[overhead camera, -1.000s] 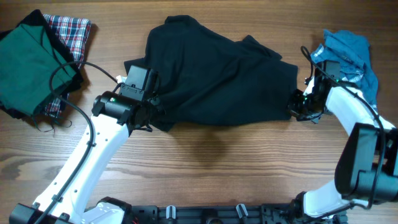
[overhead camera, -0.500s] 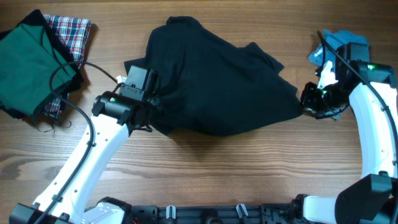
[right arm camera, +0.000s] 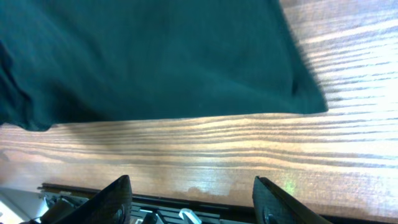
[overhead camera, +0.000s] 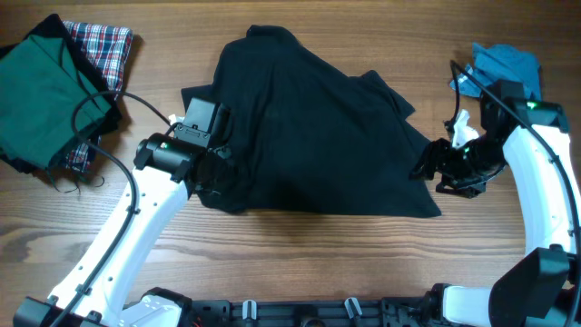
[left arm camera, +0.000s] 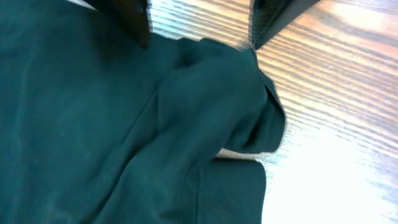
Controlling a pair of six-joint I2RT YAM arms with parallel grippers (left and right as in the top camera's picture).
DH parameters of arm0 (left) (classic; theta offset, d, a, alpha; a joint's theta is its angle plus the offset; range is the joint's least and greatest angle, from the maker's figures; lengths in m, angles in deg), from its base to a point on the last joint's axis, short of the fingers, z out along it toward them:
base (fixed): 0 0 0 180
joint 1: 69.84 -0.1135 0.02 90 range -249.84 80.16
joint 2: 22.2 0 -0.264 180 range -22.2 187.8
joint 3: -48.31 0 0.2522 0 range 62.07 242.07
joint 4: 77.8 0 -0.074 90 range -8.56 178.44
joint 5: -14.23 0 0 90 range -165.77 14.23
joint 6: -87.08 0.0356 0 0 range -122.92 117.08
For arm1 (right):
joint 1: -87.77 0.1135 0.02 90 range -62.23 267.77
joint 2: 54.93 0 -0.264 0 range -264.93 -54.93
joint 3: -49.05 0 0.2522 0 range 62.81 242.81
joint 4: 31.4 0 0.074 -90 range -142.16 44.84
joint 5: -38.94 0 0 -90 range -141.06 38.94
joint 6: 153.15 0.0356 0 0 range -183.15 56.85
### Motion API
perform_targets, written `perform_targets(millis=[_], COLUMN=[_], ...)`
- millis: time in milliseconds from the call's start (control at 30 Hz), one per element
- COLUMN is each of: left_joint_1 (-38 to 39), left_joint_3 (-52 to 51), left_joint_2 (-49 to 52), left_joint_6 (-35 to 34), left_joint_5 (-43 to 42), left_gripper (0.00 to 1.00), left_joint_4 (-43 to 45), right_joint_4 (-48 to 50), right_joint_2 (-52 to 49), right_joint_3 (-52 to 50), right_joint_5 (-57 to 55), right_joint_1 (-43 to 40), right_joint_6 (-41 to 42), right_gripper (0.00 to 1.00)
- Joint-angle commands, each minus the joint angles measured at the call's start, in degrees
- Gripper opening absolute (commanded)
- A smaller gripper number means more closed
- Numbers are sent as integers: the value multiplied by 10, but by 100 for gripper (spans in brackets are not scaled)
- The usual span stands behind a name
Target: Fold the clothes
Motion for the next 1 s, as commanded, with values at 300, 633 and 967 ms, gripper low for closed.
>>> perform_targets(millis=[300,633,967], left_joint_1=[-78,-160,-195], left_joint_3=[96,165,439], left_joint_2=[10,213,414], left_joint_6=[65,133,179], left_joint_5=[19,-143,-206], left_gripper=[68,76,82], left_joint_4=[115,303,230], right_joint_4=[308,480,387], right_joint_2=[-9,-107,-230], right_joint_3=[-28,36,252], right_joint_5=[11,94,30], right_joint_1=[1,19,70], right_joint_6=[1,-3,-61], right_gripper=[74,86,93])
